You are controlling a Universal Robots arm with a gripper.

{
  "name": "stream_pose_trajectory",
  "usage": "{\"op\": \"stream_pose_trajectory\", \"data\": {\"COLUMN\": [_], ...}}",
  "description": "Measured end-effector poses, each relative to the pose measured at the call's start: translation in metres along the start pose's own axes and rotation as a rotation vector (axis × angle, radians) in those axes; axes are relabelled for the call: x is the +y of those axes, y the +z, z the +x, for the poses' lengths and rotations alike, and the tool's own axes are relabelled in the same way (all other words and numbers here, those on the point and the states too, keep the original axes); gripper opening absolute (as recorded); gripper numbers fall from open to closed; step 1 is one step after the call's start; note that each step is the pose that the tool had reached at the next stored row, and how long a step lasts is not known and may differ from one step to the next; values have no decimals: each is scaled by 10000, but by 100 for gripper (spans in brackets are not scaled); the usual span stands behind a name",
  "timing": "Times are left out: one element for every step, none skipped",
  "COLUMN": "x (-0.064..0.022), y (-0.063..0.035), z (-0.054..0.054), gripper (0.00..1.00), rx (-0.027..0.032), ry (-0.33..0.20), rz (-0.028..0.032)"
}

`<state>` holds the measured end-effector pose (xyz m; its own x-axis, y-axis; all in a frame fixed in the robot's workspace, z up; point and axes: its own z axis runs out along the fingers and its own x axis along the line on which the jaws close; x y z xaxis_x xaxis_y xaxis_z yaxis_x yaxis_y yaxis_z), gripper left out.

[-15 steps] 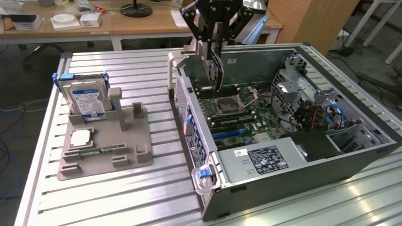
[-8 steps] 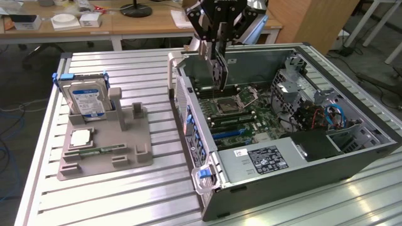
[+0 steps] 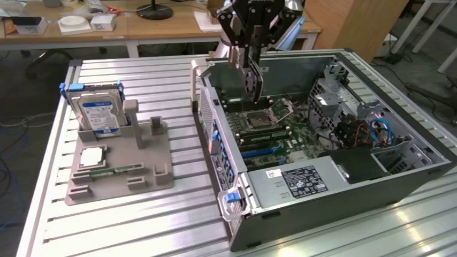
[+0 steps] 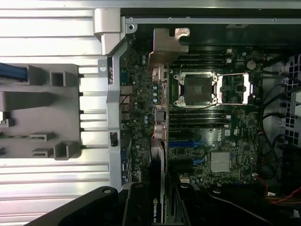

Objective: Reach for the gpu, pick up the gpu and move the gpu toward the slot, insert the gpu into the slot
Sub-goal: 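Pick up the gpu and move the gpu toward the slot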

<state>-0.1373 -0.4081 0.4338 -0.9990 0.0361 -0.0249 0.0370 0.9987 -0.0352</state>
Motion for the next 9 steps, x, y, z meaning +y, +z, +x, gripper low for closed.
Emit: {"op": "stream_pose_trajectory", "data": {"x": [0,-1,-2,-2,-3,-4,-4,-5,-5], "y": [1,1,1,2,2,2,3,3,3], "z": [-5,-10,-15,-20,-25,-29,-34,-39,-43], "gripper": [25,25,25,25,25,25,25,25,25], "rx": [-1,-3,-5,-7,-9,-11,-13,-15,-17], "ry": [-46,-93,-140,-187,-238,-292,-349,-413,-474], "rz": [-1,-2,-3,-5,-6,-8,-8,-10,-12]}}
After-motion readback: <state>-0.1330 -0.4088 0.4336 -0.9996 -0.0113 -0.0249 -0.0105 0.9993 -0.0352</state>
